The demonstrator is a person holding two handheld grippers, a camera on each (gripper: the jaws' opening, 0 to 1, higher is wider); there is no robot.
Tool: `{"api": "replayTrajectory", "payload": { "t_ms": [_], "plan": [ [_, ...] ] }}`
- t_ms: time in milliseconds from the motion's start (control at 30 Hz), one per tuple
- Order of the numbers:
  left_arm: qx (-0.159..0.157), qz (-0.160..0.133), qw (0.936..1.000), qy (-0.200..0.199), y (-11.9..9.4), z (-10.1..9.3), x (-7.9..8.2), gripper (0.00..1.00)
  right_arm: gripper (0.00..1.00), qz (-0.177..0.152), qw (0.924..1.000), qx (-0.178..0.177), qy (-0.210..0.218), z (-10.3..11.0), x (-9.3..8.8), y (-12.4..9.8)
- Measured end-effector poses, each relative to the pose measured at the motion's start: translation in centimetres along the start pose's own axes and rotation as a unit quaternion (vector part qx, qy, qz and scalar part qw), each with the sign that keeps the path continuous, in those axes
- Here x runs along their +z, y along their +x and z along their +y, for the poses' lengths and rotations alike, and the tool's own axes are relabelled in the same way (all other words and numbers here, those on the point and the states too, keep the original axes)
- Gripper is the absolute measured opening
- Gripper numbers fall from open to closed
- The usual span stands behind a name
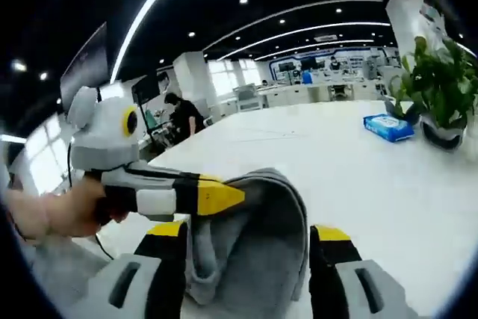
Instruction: Open the folded towel by lifting each exposed corner and separating the folded layers until the towel lies flat within the target outline without major curled edges
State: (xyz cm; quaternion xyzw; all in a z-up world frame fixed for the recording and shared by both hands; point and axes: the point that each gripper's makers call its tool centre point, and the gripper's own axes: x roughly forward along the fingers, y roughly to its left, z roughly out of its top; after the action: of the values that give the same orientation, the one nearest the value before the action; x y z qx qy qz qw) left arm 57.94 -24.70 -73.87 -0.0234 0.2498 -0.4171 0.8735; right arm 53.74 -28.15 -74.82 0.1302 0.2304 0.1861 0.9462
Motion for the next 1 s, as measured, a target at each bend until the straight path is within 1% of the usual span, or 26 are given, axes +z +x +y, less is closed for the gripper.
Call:
{"api": "replayTrajectory", "payload": {
  "t_ms": [33,100,200,233,267,333,433,467,500,533,667,700,767,833,867,900,933,1000],
  "plan": [
    [0.001,-0.005,1.0000,-0.004,-0.2,0.2,0.1,0.03,0.63,0.001,1.0000,-0.002,-0.005,-0.5,0.1,0.1],
    [0.001,-0.007,0.9999,-0.011,-0.4,0.5,0.0,0.03,0.54,-0.006,0.9999,-0.008,-0.001,-1.1,0.4,0.1],
    [0.004,-0.008,0.9999,-0.015,-0.9,0.8,-0.1,0.03,0.45,-0.007,0.9996,-0.028,0.002,-2.5,0.6,0.4],
    [0.002,-0.011,0.9998,-0.017,-1.0,0.8,-0.1,0.03,0.42,-0.002,0.9990,-0.042,-0.016,-3.2,0.6,0.7],
    [-0.001,-0.011,0.9997,-0.020,-1.2,0.7,-0.1,0.03,0.37,0.007,0.9984,-0.050,-0.026,-3.7,0.3,0.9],
    [-0.001,-0.013,0.9997,-0.018,-1.3,0.7,-0.1,0.03,0.29,0.010,0.9985,-0.043,-0.030,-3.4,0.4,1.8],
    [-0.003,-0.014,0.9998,-0.017,-1.6,0.6,-0.2,0.04,0.13,0.030,0.9965,-0.052,-0.058,-3.9,-0.2,3.2],
    [-0.002,-0.015,0.9998,-0.014,-1.7,0.7,-0.2,0.04,0.07,0.043,0.9946,-0.052,-0.078,-4.0,-0.7,3.6],
    [-0.002,-0.015,0.9998,-0.013,-1.8,0.7,-0.3,0.04,0.05,0.050,0.9937,-0.052,-0.086,-4.0,-0.9,3.8],
    [-0.003,-0.013,0.9998,-0.013,-1.9,0.8,-0.3,0.04,0.01,0.049,0.9935,-0.051,-0.089,-3.8,-0.9,3.9],
    [-0.008,-0.012,0.9999,-0.008,-2.4,0.9,-0.6,0.04,0.00,0.037,0.9945,-0.049,-0.085,-3.0,0.0,3.4],
    [-0.016,-0.013,0.9998,-0.001,-2.5,0.6,-0.6,0.05,0.00,0.031,0.9946,-0.048,-0.087,-2.7,0.4,3.2],
    [-0.023,-0.007,0.9997,0.010,-2.6,0.2,-0.9,0.06,0.00,0.021,0.9939,-0.046,-0.098,-2.1,1.3,2.9],
    [-0.023,-0.005,0.9987,0.046,-2.9,0.0,-1.1,0.08,0.00,0.011,0.9939,-0.043,-0.101,-1.6,2.0,2.8],
    [-0.023,0.001,0.9978,0.062,-3.0,-0.1,-1.3,0.09,0.00,0.009,0.9945,-0.037,-0.097,-1.0,2.4,2.7],
    [-0.023,0.003,0.9970,0.073,-3.2,-0.3,-1.3,0.11,0.00,0.007,0.9948,-0.034,-0.096,-0.7,2.6,2.7],
    [-0.026,0.007,0.9957,0.088,-3.4,-0.5,-1.5,0.16,0.00,0.004,0.9950,-0.030,-0.095,0.0,2.9,2.6],
    [-0.026,0.018,0.9946,0.098,-3.7,-0.9,-1.9,0.24,0.00,0.002,0.9951,-0.022,-0.097,1.0,3.3,2.5]
  ]
}}
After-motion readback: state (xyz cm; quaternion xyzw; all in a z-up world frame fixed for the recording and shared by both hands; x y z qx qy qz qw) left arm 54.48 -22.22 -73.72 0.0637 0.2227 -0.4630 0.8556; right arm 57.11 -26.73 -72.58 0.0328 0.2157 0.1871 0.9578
